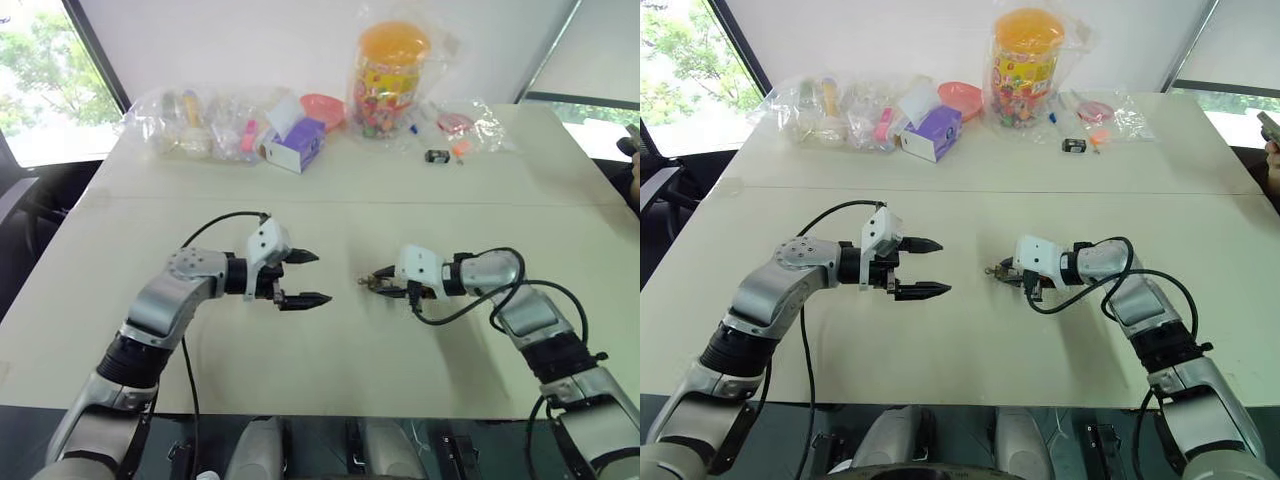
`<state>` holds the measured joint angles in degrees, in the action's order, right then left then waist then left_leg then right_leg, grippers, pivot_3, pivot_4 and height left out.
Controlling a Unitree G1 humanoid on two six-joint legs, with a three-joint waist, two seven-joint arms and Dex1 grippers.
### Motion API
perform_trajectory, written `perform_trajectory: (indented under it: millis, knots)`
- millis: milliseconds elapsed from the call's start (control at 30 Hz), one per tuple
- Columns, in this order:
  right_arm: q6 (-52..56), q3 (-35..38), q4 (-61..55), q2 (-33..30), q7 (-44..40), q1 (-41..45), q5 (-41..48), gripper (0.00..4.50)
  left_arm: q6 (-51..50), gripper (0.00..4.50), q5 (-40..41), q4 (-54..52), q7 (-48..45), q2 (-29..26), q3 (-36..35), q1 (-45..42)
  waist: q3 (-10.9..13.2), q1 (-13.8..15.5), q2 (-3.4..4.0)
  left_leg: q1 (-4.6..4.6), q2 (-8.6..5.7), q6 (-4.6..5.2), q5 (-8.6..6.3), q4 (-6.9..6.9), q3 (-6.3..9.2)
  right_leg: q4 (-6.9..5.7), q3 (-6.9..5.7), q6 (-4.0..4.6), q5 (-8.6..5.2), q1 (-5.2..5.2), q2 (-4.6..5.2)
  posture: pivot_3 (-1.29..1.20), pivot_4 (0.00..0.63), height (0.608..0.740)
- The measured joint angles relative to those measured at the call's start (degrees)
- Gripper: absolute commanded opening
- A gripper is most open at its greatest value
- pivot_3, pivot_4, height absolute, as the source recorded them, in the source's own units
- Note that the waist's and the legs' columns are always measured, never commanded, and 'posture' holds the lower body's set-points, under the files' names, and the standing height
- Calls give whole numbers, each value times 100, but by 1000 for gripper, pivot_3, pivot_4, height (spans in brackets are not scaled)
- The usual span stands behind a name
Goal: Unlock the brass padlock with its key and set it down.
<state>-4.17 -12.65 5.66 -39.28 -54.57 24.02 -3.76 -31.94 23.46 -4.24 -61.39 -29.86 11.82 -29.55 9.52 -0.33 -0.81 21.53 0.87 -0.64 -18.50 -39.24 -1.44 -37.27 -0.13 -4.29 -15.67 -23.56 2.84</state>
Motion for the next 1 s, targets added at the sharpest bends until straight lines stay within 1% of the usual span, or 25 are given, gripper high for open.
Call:
perform_trajectory:
  millis: [100, 200, 300, 467, 567, 667, 1000]
  knots:
    - [-691, 281, -656, -10, 838, -62, -523, 705, -123, 4500, 126, 156, -76, 120, -40, -240, 0, -37, 0, -1, 2, -3, 1, 0, -2, -1, 1, 0, 0, -4, -8, 0, 150, 740]
    - [-1153, 455, -1091, -77, 1330, -169, -938, 705, -166, 4500, 227, 215, -210, 131, -44, -366, 0, -35, 0, -3, 4, -5, 3, 3, 0, -3, 1, 0, 0, -4, -14, 0, 150, 740]
    - [-1473, 411, -1495, -102, 1536, -371, -1225, 705, -252, 4500, 323, 359, -292, 143, -89, -504, 0, -30, 0, -3, 2, -5, 3, 2, 0, -3, 1, 0, 0, -2, -19, 0, 150, 740]
    - [-1486, 353, -1882, -104, 1545, -491, -1370, 705, -259, 4500, 355, 611, -379, 241, -185, -742, 1, -29, -2, -4, 1, -5, 3, 1, -1, -2, 0, 0, 0, 0, -21, 0, 150, 740]
    - [-1464, 312, -1929, -103, 1519, -584, -1386, 705, -257, 3631, 355, 708, -401, 323, -188, -751, 1, -26, -2, -3, 0, -4, 3, 0, -1, -2, 1, 0, 0, 0, -21, 0, 150, 740]
    - [-1457, 279, -1958, -103, 1470, -610, -1381, 705, -255, 2194, 355, 759, -406, 389, -191, -756, 1, -27, -2, -4, 1, -4, 3, 0, 0, -2, 0, 0, 0, 0, -21, 0, 150, 740]
    - [-1392, 231, -1974, -103, 1371, -603, -1375, 705, -251, 2194, 351, 761, -386, 517, -190, -799, 1, -27, -2, -4, 1, -5, 3, 1, 0, -2, 0, 0, 0, 0, -21, 0, 150, 740]
